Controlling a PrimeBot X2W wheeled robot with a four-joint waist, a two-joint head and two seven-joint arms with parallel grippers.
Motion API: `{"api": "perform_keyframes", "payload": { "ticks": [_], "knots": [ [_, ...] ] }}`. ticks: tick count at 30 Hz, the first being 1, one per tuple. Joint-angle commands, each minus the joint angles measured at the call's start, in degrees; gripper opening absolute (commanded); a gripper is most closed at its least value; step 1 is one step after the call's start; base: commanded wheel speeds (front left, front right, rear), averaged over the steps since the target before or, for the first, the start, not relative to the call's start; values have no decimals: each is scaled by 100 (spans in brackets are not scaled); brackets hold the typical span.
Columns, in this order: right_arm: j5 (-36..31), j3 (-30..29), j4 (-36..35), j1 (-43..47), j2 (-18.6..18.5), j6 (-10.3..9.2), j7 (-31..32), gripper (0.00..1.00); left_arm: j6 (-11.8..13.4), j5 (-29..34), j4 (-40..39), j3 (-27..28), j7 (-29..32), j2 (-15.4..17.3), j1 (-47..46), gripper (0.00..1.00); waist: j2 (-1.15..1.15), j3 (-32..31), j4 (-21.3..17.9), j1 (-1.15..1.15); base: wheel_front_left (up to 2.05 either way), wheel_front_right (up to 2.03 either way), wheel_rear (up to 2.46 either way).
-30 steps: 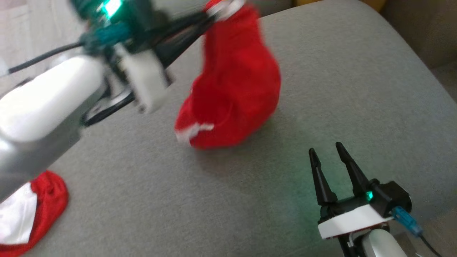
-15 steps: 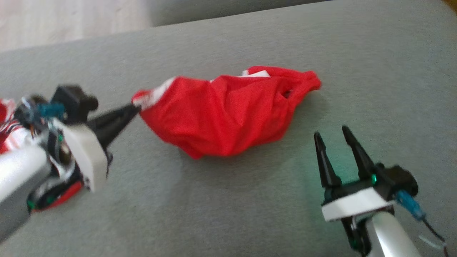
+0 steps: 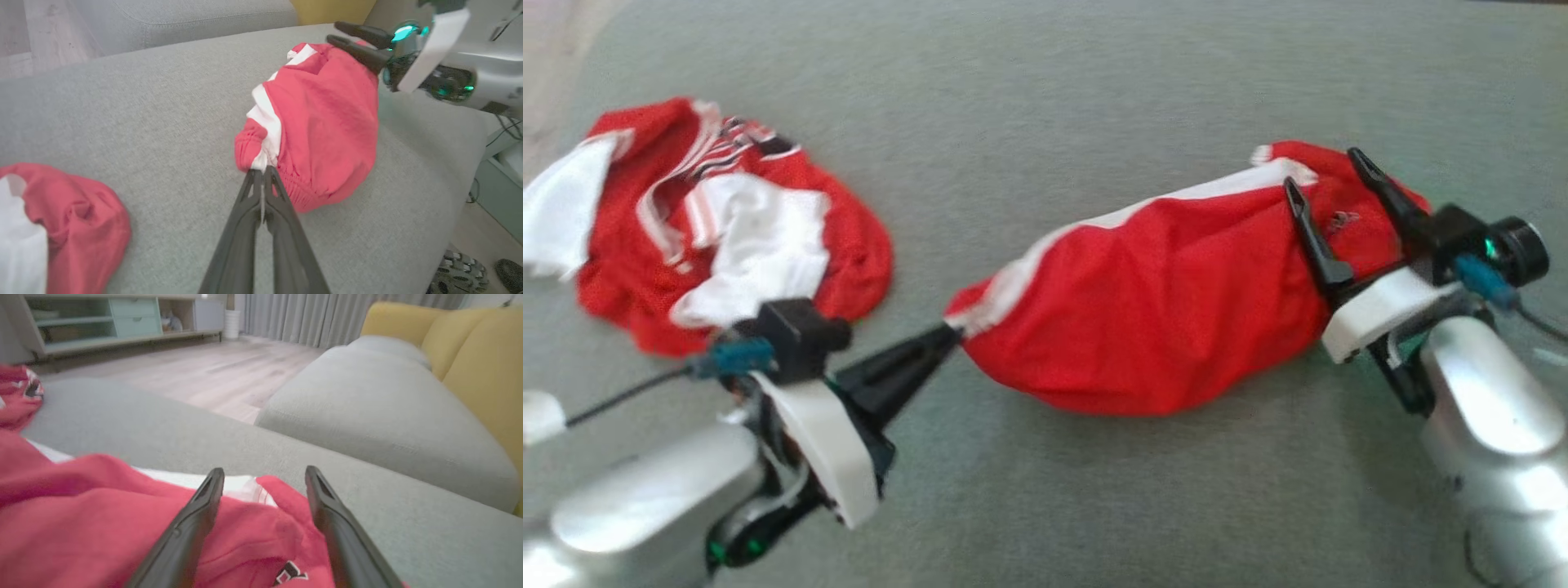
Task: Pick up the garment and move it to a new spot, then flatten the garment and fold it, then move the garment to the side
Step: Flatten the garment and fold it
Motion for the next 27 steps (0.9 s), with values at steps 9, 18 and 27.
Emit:
{"api": "perform_keyframes", "payload": {
  "ticks": [9,18,27],
  "knots": [
    [1231,1885,1494,-1018,-566,-5,698,0,-132,206,156,231,-445,-281,257,0,0,88,646,-1,0,0,0],
    [1200,1668,1466,-1376,-832,-5,14,0,347,913,369,660,-1403,-428,148,0,0,-84,-44,-1,0,0,0],
    [93,-204,-509,-1034,-1313,-5,-14,0,689,1960,249,1674,-1559,-1147,-113,0,0,-43,-1037,-1,0,0,0]
  ]
}}
